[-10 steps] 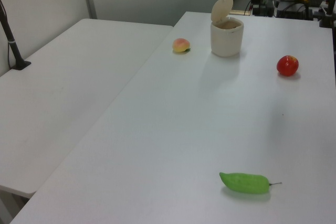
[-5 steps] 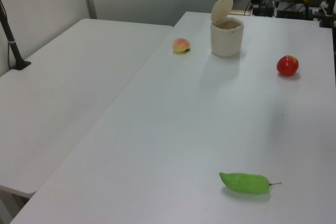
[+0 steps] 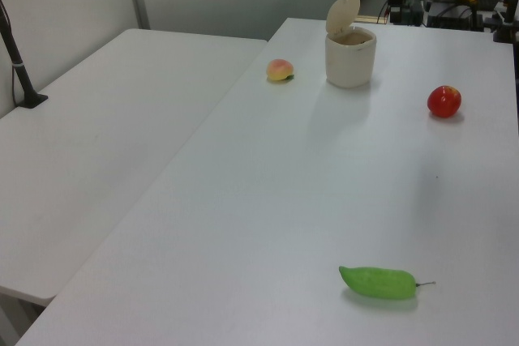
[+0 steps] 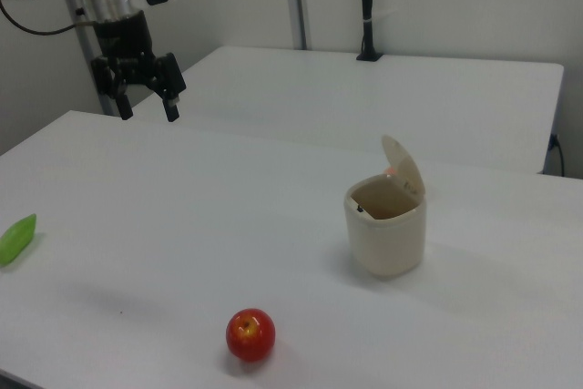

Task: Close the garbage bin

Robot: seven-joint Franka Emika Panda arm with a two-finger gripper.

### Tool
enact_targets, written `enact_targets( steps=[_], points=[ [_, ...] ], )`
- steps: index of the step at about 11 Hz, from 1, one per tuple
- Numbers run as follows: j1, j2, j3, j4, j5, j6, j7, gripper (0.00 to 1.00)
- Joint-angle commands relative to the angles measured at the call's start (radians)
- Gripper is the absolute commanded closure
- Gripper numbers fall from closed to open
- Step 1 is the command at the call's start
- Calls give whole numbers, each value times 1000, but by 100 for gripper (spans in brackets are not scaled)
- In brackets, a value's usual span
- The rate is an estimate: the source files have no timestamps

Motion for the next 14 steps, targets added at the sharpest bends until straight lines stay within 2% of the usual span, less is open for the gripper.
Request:
enact_targets(
  steps=[1, 5, 8, 10, 14],
  points=[
    [9, -21, -8, -21, 4, 11, 20, 0],
    [9, -21, -8, -21, 4, 11, 22, 0],
    [-1, -21, -14, -19, 75, 66, 84, 0],
    [1, -13, -14, -21, 80, 129, 167, 0],
    [1, -8, -14, -21, 80, 134, 171, 0]
  ],
)
